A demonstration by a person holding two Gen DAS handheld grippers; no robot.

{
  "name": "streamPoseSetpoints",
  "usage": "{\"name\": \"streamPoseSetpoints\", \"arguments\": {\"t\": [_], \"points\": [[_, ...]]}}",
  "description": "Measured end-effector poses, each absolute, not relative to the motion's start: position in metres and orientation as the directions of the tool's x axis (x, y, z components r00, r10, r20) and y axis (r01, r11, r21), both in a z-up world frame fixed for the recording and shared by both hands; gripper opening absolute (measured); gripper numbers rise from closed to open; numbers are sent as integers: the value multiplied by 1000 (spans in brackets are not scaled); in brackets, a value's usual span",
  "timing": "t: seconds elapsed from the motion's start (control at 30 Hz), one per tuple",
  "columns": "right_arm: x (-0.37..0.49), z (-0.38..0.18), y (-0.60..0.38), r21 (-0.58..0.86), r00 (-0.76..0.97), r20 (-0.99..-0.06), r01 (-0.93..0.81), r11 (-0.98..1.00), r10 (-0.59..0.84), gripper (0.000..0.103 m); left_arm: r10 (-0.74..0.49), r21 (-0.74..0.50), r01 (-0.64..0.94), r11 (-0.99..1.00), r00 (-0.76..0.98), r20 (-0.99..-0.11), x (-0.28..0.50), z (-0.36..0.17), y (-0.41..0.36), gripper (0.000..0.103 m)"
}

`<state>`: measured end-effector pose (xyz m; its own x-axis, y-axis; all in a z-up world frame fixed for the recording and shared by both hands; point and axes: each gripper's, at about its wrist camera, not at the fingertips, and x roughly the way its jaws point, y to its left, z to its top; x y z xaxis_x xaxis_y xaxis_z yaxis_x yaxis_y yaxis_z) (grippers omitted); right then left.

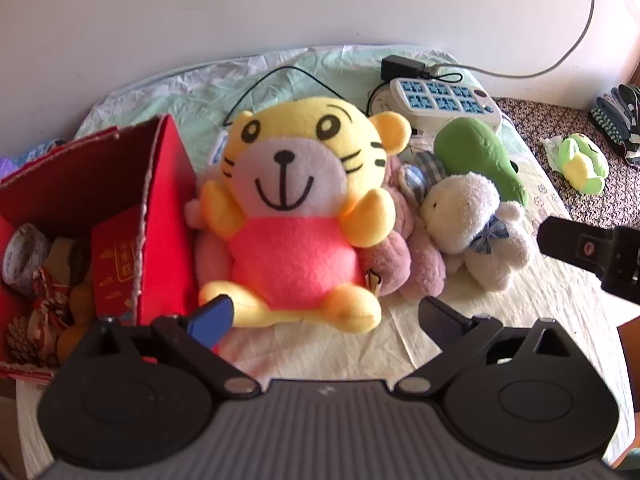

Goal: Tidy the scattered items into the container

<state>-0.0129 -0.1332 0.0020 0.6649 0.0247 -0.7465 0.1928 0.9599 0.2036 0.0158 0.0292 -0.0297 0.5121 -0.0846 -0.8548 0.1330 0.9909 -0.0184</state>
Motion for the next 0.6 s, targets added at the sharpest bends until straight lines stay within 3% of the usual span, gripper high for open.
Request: {"name": "streamPoseSetpoints", "arguments": {"t": [0.23, 0.4, 0.6], "points": [[-1, -1, -135, 162, 650, -759, 156, 974, 22, 82, -144, -87, 145, 986, 448, -882, 20, -32, 24, 99], [9, 0, -140, 104, 660, -751, 94, 990, 17, 83, -115, -76, 104, 992, 461, -880, 14, -30, 15, 102], [17, -2, -153, 145, 670, -738, 43, 988, 79, 83, -55, -25, 70, 997, 469, -882, 14, -29, 4, 102]]}}
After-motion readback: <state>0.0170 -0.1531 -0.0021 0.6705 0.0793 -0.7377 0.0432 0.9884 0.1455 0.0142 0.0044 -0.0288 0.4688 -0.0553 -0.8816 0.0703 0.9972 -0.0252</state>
